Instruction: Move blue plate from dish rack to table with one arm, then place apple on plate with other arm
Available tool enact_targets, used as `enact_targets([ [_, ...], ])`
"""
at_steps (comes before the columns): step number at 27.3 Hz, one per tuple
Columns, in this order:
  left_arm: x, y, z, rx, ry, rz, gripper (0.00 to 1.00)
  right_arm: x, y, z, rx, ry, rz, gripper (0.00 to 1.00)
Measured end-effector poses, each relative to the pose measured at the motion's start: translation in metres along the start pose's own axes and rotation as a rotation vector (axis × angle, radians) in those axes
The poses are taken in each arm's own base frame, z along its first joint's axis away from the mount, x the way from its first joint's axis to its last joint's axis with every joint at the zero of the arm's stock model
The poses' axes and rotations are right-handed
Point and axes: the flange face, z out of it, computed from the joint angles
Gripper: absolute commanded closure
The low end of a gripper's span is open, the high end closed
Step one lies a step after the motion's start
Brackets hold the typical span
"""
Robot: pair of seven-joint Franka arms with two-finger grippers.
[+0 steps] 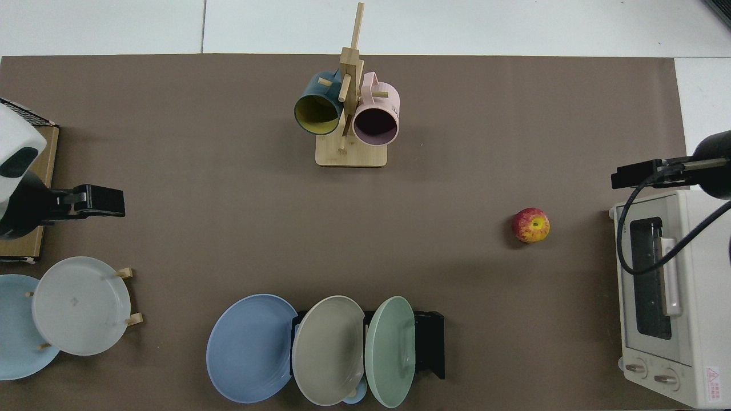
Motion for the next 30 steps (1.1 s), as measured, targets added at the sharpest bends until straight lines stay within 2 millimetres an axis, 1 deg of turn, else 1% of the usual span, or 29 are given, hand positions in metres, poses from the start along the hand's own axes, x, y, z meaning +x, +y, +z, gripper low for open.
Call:
enact_targets([
  [14, -0.001, 0.002, 0.003, 0.001, -0.008, 0.003, 0.0, -0.002, 0.001, 0.001, 0.0, -0.005, 0.002, 0.0],
  [19, -0.005, 0.009, 0.012, 0.014, -0.03, 0.019, 0.0, -0.004, 0.001, 0.003, 0.001, -0.013, 0.002, 0.0],
  [22, -0.013, 0.021, 0.021, 0.054, -0.041, 0.046, 0.0, -0.006, 0.001, 0.006, 0.002, -0.021, 0.002, 0.0],
  [25, -0.027, 0.04, 0.032, 0.106, -0.04, 0.062, 0.0, -0.008, 0.002, 0.01, 0.003, -0.03, 0.003, 0.0],
  [28, -0.047, 0.066, 0.047, 0.153, -0.03, 0.061, 0.0, -0.009, 0.002, 0.015, 0.003, -0.04, 0.003, 0.0],
  [30, -0.067, 0.087, 0.062, 0.191, -0.026, 0.062, 0.0, -0.01, 0.002, 0.019, 0.003, -0.049, 0.004, 0.0],
])
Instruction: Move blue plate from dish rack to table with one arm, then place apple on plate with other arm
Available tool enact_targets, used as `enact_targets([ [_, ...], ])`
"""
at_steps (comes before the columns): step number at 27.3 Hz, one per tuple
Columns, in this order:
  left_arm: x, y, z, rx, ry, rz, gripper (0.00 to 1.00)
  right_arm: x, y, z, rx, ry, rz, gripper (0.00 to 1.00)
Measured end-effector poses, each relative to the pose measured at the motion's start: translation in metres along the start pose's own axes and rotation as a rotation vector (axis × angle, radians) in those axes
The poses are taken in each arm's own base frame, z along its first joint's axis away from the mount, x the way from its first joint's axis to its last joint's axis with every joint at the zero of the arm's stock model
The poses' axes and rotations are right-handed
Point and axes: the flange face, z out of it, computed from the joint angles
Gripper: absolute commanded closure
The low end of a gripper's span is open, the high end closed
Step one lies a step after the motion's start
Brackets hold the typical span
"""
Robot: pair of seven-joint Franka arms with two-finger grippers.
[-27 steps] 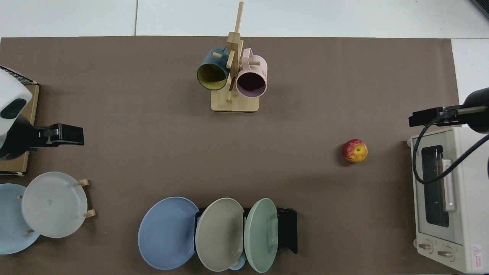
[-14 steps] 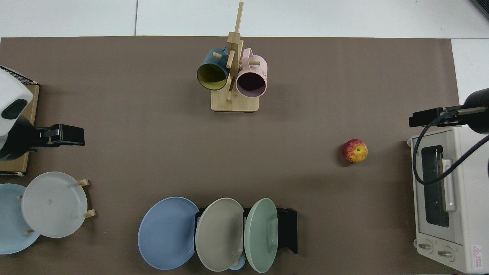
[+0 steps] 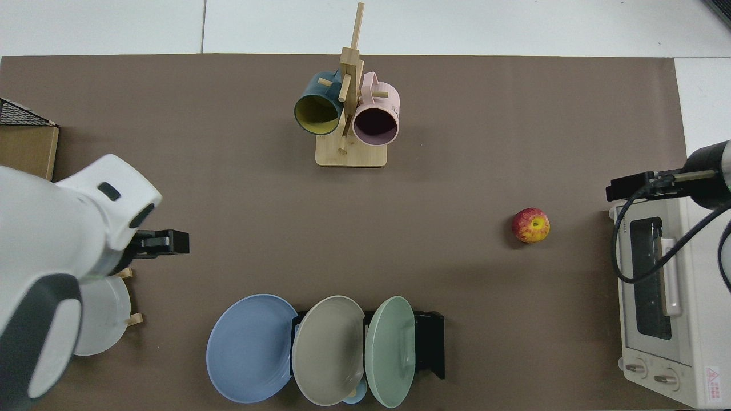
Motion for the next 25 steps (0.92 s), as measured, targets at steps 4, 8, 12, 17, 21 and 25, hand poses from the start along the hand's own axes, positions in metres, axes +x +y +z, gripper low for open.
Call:
enact_targets([
  [4, -0.039, 0.047, 0.029, 0.074, 0.024, 0.004, 0.0, -0.002, 0.0, 0.01, 0.001, -0.019, 0.0, 0.0],
  [8, -0.076, 0.062, 0.055, 0.12, 0.042, 0.01, 0.0, -0.001, -0.003, 0.024, 0.001, -0.023, -0.005, 0.0],
  [12, -0.099, 0.066, 0.078, 0.136, 0.072, -0.015, 0.0, -0.001, -0.016, 0.057, 0.0, -0.027, -0.028, 0.0],
  [17, -0.114, 0.071, 0.101, 0.155, 0.08, -0.018, 0.0, -0.003, -0.03, 0.11, -0.003, -0.037, -0.048, 0.0],
  [21, -0.122, 0.073, 0.123, 0.163, 0.066, 0.0, 0.01, -0.005, -0.033, 0.152, -0.007, -0.039, -0.048, 0.0],
  [25, -0.131, 0.078, 0.139, 0.173, 0.051, 0.026, 0.07, -0.006, -0.03, 0.181, -0.011, -0.045, -0.044, 0.0],
])
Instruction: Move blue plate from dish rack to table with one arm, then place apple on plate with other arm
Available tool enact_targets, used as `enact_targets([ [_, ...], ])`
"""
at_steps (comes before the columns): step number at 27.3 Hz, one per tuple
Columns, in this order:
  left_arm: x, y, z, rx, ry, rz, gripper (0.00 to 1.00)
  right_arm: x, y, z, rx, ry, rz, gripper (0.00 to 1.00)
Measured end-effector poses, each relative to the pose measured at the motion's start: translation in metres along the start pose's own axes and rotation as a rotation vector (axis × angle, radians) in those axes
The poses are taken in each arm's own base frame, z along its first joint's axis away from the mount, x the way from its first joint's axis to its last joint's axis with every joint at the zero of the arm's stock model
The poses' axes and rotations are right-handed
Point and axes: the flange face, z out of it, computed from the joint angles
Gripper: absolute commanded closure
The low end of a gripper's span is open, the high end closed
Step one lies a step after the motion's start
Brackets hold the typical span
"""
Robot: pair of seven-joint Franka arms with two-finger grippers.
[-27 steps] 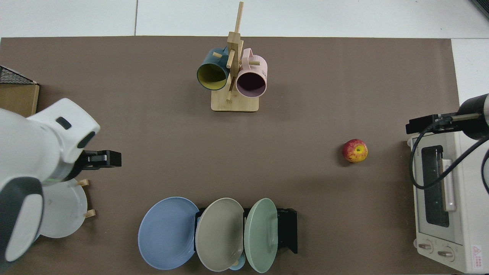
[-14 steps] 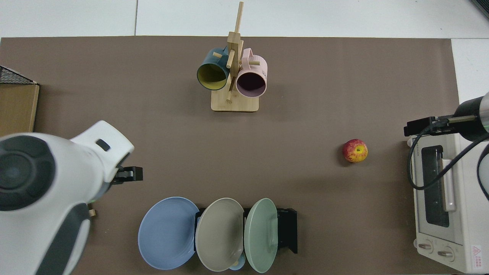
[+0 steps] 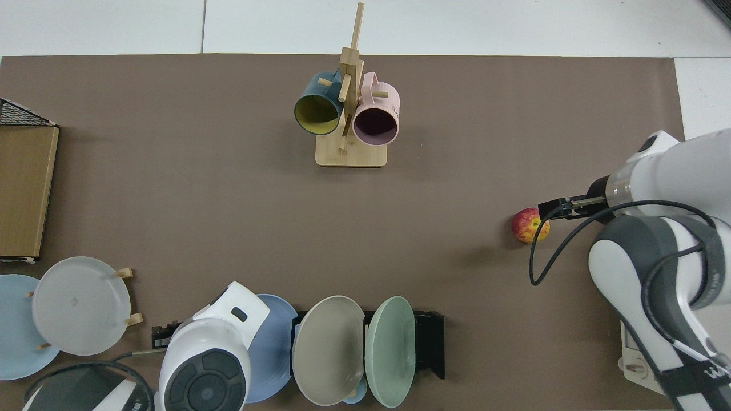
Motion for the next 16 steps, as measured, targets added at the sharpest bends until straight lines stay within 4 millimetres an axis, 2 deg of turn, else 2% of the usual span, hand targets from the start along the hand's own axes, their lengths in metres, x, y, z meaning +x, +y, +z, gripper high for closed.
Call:
enact_targets([
  [2, -0.004, 0.003, 0.004, 0.004, -0.005, 0.011, 0.19, 0.001, 0.0, 0.009, -0.002, -0.004, 0.001, 0.0],
  [3, -0.006, 0.004, 0.006, 0.006, -0.008, 0.016, 0.29, 0.001, 0.0, 0.012, -0.002, -0.005, 0.001, 0.0],
  [9, -0.01, 0.007, 0.011, 0.012, -0.02, 0.032, 1.0, 0.004, 0.001, 0.034, -0.007, 0.007, 0.003, 0.0],
  [16, -0.01, 0.006, 0.009, 0.018, -0.03, 0.027, 1.0, 0.003, 0.0, 0.06, -0.011, 0.004, 0.0, 0.0],
])
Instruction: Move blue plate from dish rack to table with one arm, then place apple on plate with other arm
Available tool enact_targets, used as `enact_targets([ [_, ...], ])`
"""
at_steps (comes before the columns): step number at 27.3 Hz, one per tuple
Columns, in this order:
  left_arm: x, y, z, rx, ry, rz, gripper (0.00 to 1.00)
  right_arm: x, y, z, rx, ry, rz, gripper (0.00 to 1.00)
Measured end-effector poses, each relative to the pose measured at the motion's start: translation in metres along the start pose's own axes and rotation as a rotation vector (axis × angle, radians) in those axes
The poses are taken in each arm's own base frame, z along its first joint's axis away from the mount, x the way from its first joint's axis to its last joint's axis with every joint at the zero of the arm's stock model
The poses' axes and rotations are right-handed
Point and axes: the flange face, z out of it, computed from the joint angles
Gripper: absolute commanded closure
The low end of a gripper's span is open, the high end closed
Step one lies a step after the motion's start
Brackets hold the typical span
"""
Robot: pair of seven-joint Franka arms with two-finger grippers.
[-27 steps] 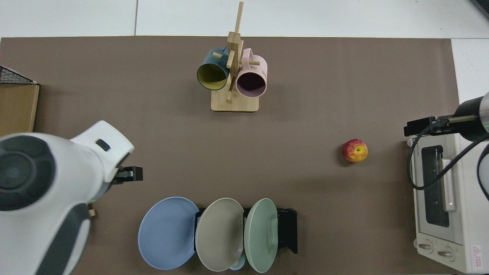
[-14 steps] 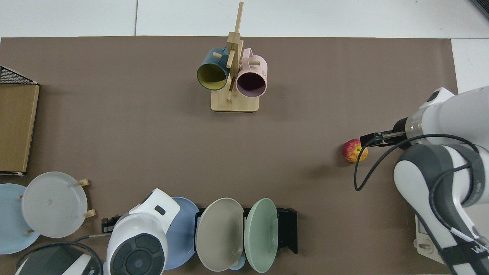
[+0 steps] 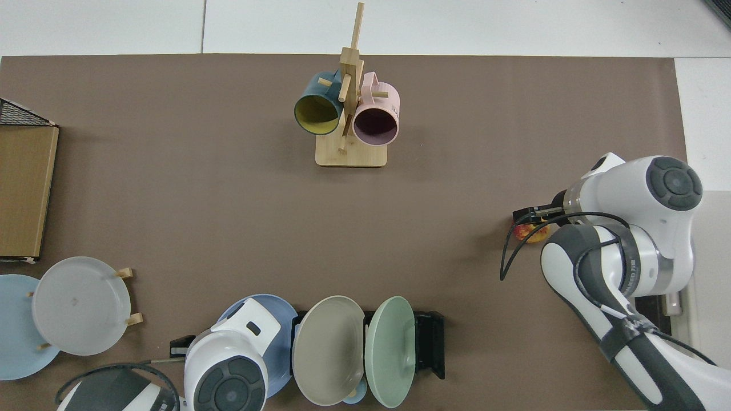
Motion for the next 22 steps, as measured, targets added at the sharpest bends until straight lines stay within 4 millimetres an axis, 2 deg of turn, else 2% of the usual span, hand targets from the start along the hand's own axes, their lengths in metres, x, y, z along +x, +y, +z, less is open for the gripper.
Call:
enact_targets([
  [5, 0.0, -0.001, -0.013, 0.01, -0.001, -0.018, 1.0, 0.002, -0.006, 0.015, -0.004, 0.0, -0.01, 0.0],
  [14, -0.016, 0.025, -0.06, 0.172, 0.074, -0.072, 1.0, 0.002, -0.006, 0.042, -0.009, -0.001, -0.011, 0.0],
  [19, -0.01, 0.018, -0.076, 0.24, 0.126, -0.085, 1.0, 0.002, -0.006, 0.051, -0.012, -0.005, -0.011, 0.0],
  [20, -0.007, 0.015, -0.079, 0.251, 0.137, -0.088, 1.0, 0.003, -0.006, 0.052, -0.012, -0.005, -0.011, 0.05],
  [22, 0.001, 0.006, -0.084, 0.279, 0.163, -0.1, 1.0, 0.002, -0.006, 0.054, -0.012, -0.008, -0.011, 0.3],
])
